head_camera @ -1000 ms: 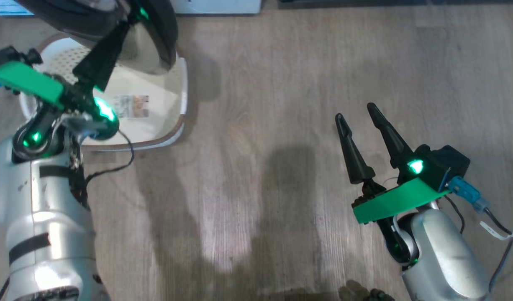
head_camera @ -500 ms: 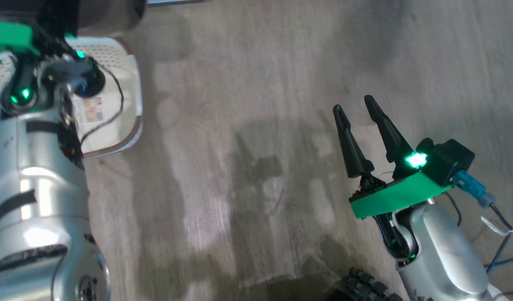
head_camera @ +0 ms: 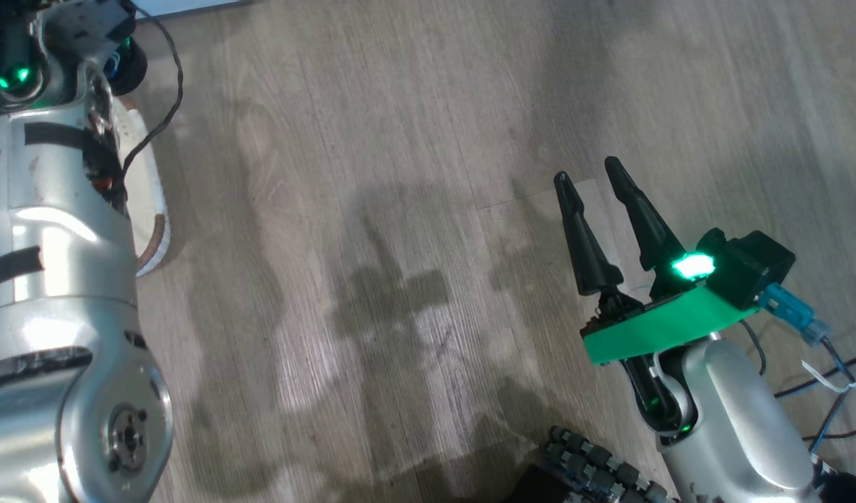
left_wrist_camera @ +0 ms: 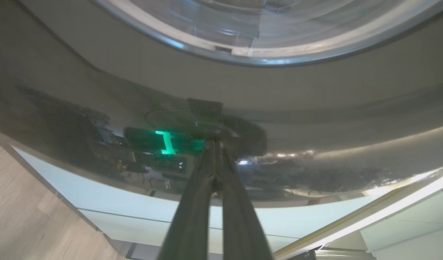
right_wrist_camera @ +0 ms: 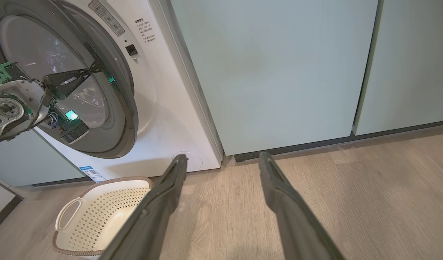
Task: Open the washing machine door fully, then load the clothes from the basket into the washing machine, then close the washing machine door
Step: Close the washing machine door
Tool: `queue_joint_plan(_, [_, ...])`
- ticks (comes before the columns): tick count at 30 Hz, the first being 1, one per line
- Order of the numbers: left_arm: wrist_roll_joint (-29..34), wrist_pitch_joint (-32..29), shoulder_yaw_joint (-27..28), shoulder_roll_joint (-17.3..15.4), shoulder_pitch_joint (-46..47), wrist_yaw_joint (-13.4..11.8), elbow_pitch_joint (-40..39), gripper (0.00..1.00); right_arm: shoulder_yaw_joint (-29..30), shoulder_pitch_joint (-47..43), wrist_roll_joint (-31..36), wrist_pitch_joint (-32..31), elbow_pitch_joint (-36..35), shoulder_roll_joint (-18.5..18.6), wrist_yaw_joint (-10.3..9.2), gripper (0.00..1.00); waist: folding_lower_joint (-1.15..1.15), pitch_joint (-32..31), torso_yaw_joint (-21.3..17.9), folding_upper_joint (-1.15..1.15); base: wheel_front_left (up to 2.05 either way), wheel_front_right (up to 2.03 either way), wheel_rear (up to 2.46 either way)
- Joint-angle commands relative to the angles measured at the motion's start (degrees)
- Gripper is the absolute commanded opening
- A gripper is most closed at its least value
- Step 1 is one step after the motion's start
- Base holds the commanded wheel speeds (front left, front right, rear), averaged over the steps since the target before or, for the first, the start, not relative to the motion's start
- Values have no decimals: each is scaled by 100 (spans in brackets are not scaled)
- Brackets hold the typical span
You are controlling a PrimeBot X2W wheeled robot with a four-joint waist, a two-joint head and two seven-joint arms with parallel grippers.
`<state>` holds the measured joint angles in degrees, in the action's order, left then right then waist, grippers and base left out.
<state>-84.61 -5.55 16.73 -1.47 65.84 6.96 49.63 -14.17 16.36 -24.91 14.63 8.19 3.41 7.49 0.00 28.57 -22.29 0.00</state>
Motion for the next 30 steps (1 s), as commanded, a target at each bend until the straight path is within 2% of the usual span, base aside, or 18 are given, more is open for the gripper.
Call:
queue_joint_plan(1, [52,44,12,-155,139,52,-114,0,-91,30,-64,37,-211,-53,0,100,0,-6,-16,0,0,0,0])
queue_joint_plan(5, [71,84,-91,-154,28,52,-115,0,9,-16,-77,37,-205,-53,0,100,0,-84,57,0,0,0,0])
queue_joint_plan(10, [-88,-56,-268,-146,-437,52,-316,0,99,-38,22,37,-185,-53,0,100,0,-289,363,0,0,0,0])
queue_joint_plan(15, [-607,-323,-899,-143,-1267,52,-889,0,238,-63,171,37,-107,-53,0,100,0,-618,819,0,0,0,0])
queue_joint_plan(20, [-698,-345,-1646,-142,-2307,52,-1576,0,316,-118,304,37,-10,-53,0,100,0,-1063,1258,0,0,0,0])
queue_joint_plan(26, [171,-190,-2604,-253,-3568,52,-2524,0,456,-316,426,37,95,-53,0,100,0,-1634,1777,0,0,0,0])
queue_joint_plan(30, [970,188,-3338,-624,-4278,53,-3077,0,548,-507,475,37,153,-53,0,100,0,-2015,2073,0,0,0,0])
